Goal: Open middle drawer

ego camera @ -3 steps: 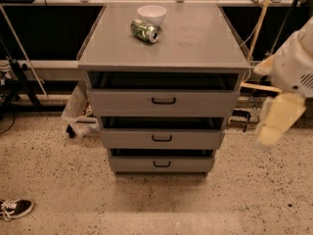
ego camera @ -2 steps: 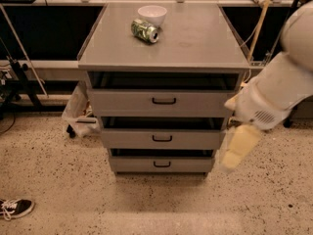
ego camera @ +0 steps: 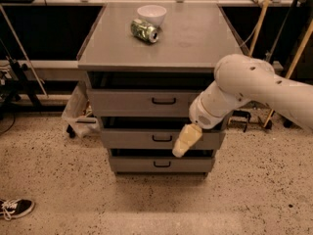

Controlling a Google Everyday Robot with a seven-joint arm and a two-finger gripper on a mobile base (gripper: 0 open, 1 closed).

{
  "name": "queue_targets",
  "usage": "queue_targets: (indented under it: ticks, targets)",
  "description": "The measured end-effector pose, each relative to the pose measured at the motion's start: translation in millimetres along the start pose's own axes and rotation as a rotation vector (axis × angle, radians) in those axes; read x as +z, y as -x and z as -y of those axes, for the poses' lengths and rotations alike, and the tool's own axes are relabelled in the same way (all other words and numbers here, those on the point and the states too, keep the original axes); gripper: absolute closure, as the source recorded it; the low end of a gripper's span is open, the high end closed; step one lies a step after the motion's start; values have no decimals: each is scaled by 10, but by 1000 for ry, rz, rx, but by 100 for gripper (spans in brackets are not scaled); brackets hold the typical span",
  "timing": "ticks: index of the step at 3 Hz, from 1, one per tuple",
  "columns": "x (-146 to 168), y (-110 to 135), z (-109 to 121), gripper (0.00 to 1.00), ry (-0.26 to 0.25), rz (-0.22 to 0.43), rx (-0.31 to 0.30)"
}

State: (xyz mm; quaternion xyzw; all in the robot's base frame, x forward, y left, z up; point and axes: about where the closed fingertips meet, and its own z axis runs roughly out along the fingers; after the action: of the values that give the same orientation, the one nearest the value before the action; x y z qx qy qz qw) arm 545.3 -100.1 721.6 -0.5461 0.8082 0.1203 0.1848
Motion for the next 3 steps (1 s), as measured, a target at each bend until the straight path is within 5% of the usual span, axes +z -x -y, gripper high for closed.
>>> queue_targets:
  ticks: [1, 2, 3]
  targets:
    - [33, 133, 168, 0, -59, 51, -1]
    - [211, 55, 168, 0, -58, 48, 43]
    - [620, -155, 274, 0, -124, -26, 89]
